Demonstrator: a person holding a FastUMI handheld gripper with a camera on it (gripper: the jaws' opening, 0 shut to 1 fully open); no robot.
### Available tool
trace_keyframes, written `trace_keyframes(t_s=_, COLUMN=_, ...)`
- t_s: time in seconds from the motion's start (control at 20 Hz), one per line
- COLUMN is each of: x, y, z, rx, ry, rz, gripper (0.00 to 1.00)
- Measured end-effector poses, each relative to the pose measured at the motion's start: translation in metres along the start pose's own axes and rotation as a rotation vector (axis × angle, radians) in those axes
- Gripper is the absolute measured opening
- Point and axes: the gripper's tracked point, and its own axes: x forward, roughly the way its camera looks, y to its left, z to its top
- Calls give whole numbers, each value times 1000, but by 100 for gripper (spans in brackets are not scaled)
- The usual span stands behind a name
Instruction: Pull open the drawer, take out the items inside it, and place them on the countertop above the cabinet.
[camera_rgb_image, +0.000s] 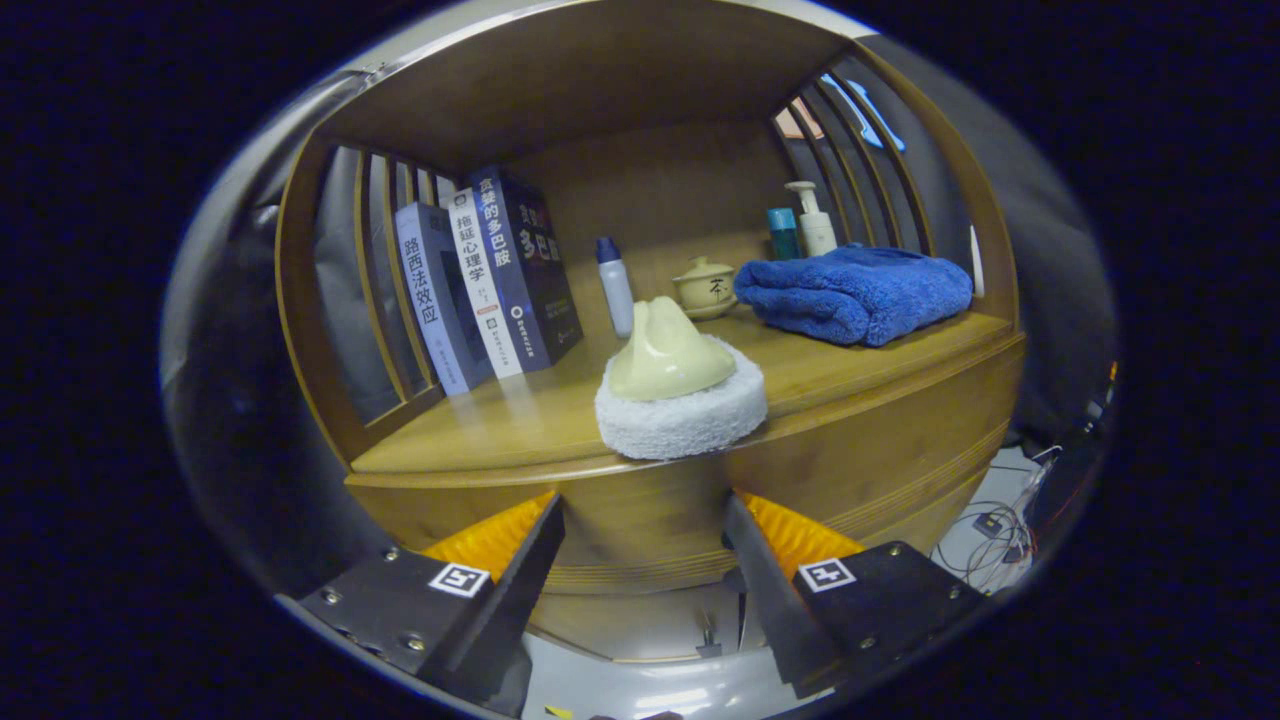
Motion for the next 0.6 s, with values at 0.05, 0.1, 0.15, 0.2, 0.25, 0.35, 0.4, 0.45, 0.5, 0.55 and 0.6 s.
trace_keyframes(t_s=0.05, x=1, y=0, z=-1, rx=4, ry=1, rz=2, gripper=97)
trace_keyframes(t_s=0.1, x=0, y=1, z=1, rx=8, ry=-7, rz=6, gripper=96)
trace_keyframes(t_s=0.15, x=0, y=1, z=0, rx=2, ry=-7, rz=10, gripper=97)
trace_keyframes(t_s=0.2, x=-2, y=0, z=-2, rx=-15, ry=-3, rz=8, gripper=96)
trace_keyframes(t_s=0.25, x=-4, y=-3, z=-3, rx=-42, ry=7, rz=7, gripper=99)
trace_keyframes(t_s=0.35, x=-16, y=-6, z=2, rx=-100, ry=6, rz=12, gripper=100)
trace_keyframes(t_s=0.4, x=-22, y=-7, z=6, rx=-121, ry=-3, rz=25, gripper=100)
trace_keyframes(t_s=0.45, x=-29, y=-8, z=12, rx=-134, ry=-13, rz=45, gripper=99)
trace_keyframes(t_s=0.5, x=-36, y=-8, z=18, rx=-145, ry=-24, rz=70, gripper=98)
trace_keyframes(t_s=0.55, x=-43, y=-11, z=23, rx=-160, ry=-31, rz=92, gripper=98)
trace_keyframes(t_s=0.6, x=-50, y=-16, z=30, rx=-178, ry=-42, rz=108, gripper=94)
